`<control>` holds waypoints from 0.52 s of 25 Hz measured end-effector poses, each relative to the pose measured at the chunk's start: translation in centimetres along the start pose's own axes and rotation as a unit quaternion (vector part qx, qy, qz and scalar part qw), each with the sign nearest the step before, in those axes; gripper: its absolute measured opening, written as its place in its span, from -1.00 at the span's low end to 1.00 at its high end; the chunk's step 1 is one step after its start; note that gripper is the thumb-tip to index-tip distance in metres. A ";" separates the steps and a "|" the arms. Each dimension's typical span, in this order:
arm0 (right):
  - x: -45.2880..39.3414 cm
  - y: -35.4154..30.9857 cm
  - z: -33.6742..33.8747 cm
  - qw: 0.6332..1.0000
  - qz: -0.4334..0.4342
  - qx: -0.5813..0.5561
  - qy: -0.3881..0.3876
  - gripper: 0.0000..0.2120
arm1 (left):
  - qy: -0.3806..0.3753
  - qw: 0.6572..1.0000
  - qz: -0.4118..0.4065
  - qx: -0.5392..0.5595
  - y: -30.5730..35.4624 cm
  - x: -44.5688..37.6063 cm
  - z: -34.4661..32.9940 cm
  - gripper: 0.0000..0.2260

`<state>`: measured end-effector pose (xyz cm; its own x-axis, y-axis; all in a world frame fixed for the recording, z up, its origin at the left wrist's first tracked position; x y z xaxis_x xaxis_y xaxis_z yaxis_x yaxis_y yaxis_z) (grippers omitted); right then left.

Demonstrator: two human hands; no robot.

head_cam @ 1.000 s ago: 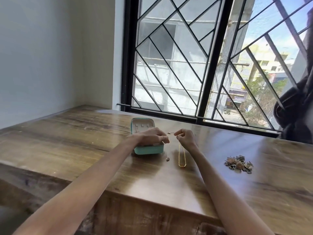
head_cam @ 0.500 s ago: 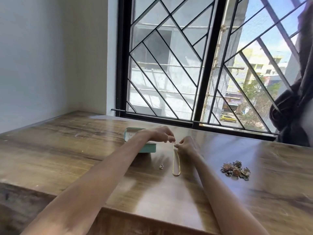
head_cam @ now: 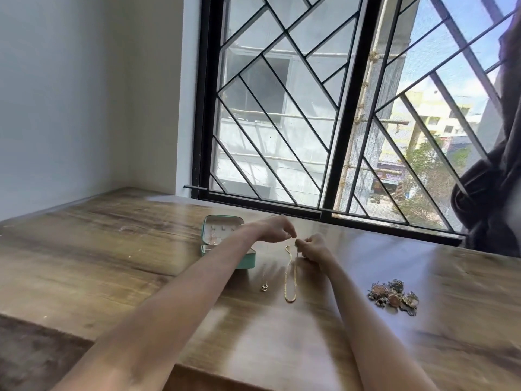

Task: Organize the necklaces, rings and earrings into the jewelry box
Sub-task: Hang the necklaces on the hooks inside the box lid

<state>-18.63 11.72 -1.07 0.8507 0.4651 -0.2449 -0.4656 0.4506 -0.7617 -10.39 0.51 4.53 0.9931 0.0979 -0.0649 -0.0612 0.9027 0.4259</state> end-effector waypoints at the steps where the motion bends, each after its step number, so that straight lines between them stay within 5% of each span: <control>1: 0.3 -0.2 0.3 0.995 -0.007 -0.099 -0.005 -0.72 | 0.009 1.000 -0.004 0.005 0.1 -0.3 -0.1 -0.71; 4: 1.5 -2.1 1.5 0.955 -0.010 -0.293 -0.031 -0.74 | 0.014 0.999 -0.018 0.049 0.4 -0.9 -0.6 -0.71; 10: 2.2 -5.4 3.9 0.929 0.107 -0.352 -0.038 -0.71 | 0.044 0.962 -0.040 0.265 1.1 -0.3 1.5 -0.79; 13: 2.6 -6.3 4.5 0.886 0.128 -0.444 -0.027 -0.81 | 0.035 0.929 -0.066 0.361 0.7 0.4 2.9 -0.79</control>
<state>-14.60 13.47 5.83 0.7208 0.5118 -0.4674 -0.2458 -0.4417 -0.8628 -9.78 -0.06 7.44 0.9765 0.0567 -0.2081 0.1696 0.3940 0.9033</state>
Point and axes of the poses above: each hand's wrist, its own x-axis away from the middle knuckle, its own z-axis out of the back of the hand, y = z × x, the point moved 3 cm from there along -x, towards the middle knuckle, and after that the axes turned 9 degrees about z, right-handed, at the moved point
